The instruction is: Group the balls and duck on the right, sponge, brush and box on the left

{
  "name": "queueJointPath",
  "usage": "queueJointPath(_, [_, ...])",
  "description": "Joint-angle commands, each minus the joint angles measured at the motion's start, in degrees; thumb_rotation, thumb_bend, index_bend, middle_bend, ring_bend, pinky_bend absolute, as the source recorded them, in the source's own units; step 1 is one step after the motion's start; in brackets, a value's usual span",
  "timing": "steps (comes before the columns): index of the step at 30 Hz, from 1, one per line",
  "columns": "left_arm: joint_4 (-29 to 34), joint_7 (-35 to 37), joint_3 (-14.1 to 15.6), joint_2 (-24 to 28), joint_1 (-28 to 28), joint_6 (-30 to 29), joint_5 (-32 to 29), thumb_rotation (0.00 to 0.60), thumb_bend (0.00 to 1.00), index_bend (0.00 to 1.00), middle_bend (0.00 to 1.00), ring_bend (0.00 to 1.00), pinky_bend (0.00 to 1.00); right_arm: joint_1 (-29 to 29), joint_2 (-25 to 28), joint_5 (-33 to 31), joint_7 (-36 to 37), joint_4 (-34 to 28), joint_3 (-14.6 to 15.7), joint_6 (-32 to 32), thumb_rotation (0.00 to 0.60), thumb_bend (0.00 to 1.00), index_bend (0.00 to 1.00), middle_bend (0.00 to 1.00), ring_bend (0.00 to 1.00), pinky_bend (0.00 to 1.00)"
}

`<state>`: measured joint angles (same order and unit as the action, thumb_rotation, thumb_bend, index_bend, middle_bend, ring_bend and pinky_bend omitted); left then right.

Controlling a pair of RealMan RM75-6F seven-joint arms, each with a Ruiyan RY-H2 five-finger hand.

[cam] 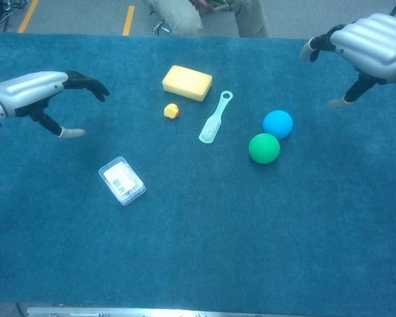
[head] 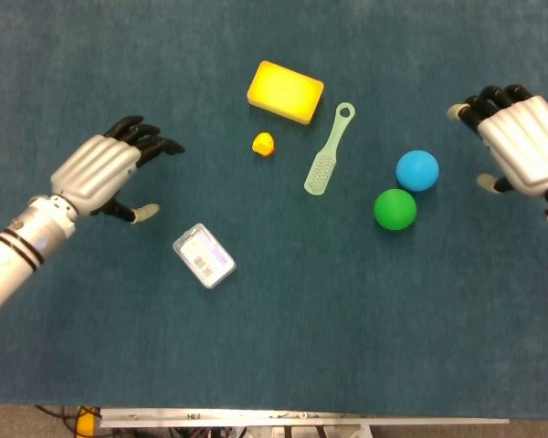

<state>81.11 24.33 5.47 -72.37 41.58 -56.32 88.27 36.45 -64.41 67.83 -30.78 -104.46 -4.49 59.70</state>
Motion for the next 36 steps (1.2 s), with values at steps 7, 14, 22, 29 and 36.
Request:
queueJointPath(7, [-0.1,6.0,-4.1,-1.8,4.7,7.9,-2.4,0.469,0.25,0.19,0.21,0.11,0.0,-0.7,0.9,0.1,-0.1,-1.0,0.1,0.8,0.6,0.04,0.28,0.34,0.24,0.29])
queueJointPath(14, [-2.6,7.4,-5.9,-4.7,7.8,14.4,-4.8,0.124,0.25,0.19,0.19,0.1,0.0,-1.6,1.8,0.4,0.7,-1.0,0.3,1.4,0.6,0.04,0.28,0.34,0.24,0.29])
queueJointPath(22, [-8.6,5.8,-7.2,-9.6,9.4,17.6,-6.3,0.095,0.25,0.19,0.18,0.09,0.0,-2.4,2.5,0.6,2.2,-0.4,0.4,1.4,0.6,0.04,0.28,0.34,0.24,0.29])
queueJointPath(29, [-12.2,4.4,-7.3,-12.9,10.1,19.4,-6.8,0.097,0.25,0.19,0.18,0.09,0.0,-2.7,2.8,0.6,2.9,0.1,0.3,1.2,0.6,0.04,0.28,0.34,0.24,0.29])
queueJointPath(36, [-13.2,4.2,-7.5,-15.3,10.7,20.5,-6.7,0.096,0.25,0.19,0.17,0.08,0.0,-2.9,2.8,0.6,3.4,0.5,0.2,1.1,0.6,0.04,0.28,0.34,0.24,0.29])
